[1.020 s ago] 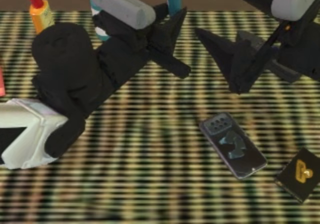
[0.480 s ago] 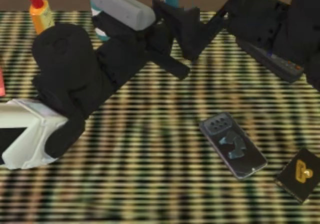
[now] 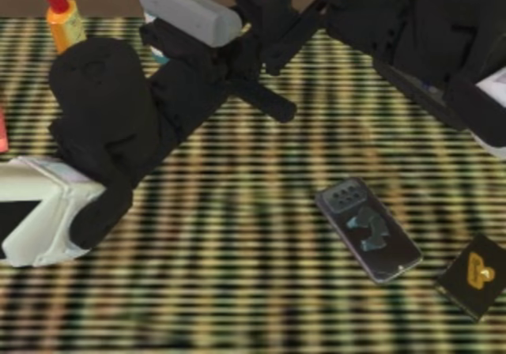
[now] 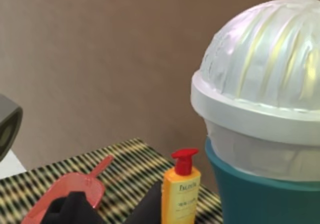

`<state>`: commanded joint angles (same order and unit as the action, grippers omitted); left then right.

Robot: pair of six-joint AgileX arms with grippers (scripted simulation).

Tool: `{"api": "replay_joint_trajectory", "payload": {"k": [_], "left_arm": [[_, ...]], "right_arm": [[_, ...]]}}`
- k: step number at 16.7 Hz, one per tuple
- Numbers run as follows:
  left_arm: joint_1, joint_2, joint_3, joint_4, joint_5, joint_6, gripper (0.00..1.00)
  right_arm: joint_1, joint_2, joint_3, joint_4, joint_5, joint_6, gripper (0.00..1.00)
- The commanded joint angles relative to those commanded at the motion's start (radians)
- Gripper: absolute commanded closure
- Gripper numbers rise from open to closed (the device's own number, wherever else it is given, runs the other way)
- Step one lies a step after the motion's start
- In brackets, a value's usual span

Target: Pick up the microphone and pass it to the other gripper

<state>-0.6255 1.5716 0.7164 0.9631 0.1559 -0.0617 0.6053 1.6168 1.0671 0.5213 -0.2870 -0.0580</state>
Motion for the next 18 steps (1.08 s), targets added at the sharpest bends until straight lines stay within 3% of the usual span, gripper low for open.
{"api": "replay_joint_trajectory", "payload": {"k": [13, 18], "left_arm": [[0.000, 0.000, 0.000, 0.000, 0.000, 0.000, 1.00], [0.000, 0.000, 0.000, 0.000, 0.000, 0.000, 1.00]], "right_arm": [[0.000, 0.000, 0.000, 0.000, 0.000, 0.000, 0.98], [0.000, 0.000, 0.000, 0.000, 0.000, 0.000, 1.00]]}}
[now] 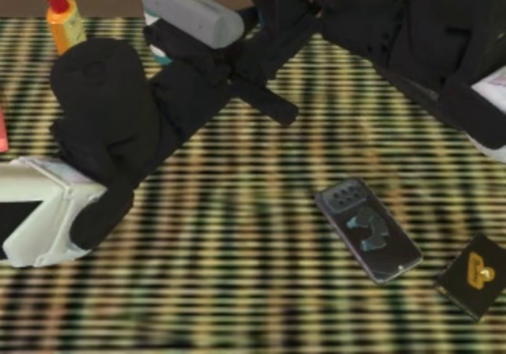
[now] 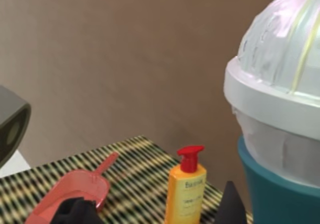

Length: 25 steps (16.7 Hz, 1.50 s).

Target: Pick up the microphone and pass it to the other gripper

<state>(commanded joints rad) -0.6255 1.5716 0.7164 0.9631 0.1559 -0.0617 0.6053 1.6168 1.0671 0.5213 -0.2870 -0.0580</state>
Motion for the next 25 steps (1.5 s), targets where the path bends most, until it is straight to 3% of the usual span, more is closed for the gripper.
{"api": "replay_joint_trajectory", "payload": {"k": [4, 17, 25], "left_arm": [[0.000, 0.000, 0.000, 0.000, 0.000, 0.000, 1.00], [0.000, 0.000, 0.000, 0.000, 0.000, 0.000, 0.02], [0.000, 0.000, 0.000, 0.000, 0.000, 0.000, 0.00]], "right_arm": [[0.000, 0.000, 0.000, 0.000, 0.000, 0.000, 1.00], [0.000, 0.000, 0.000, 0.000, 0.000, 0.000, 1.00], [0.000, 0.000, 0.000, 0.000, 0.000, 0.000, 1.00]]}}
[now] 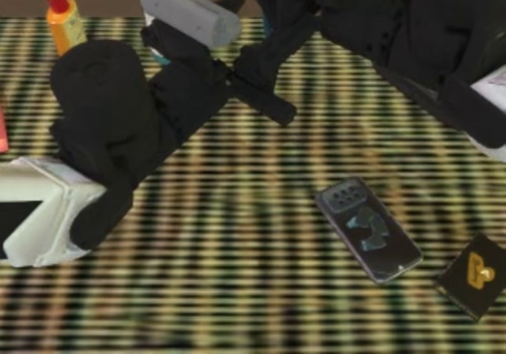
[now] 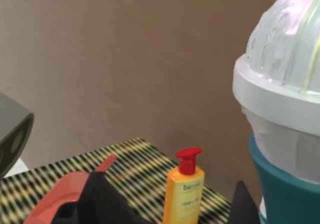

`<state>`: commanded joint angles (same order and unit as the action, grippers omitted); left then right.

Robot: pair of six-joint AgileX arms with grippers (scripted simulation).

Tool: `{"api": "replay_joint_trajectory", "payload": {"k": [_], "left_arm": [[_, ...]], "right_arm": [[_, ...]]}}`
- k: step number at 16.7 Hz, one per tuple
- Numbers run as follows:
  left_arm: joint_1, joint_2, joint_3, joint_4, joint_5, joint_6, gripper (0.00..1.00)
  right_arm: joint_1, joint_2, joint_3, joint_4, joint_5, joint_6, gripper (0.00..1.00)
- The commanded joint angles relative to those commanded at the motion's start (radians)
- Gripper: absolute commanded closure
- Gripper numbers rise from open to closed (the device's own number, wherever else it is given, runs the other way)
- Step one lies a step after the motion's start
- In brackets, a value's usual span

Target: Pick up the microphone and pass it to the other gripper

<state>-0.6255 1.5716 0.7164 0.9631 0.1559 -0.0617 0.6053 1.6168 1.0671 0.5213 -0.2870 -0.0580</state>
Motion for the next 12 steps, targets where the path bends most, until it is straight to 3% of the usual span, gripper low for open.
{"api": "replay_joint_trajectory", "payload": {"k": [3, 9, 12], "left_arm": [[0.016, -0.007, -0.025, -0.002, -0.015, 0.013, 0.00], [0.064, -0.225, -0.232, -0.012, 0.012, 0.010, 0.00], [0.073, -0.261, -0.267, -0.012, 0.018, 0.009, 0.00]], "right_arm": [[-0.012, -0.016, 0.000, 0.001, 0.001, -0.003, 1.00], [-0.101, -0.093, -0.075, 0.002, -0.098, -0.003, 1.00], [-0.120, -0.109, -0.091, 0.002, -0.118, -0.007, 1.00]]}}
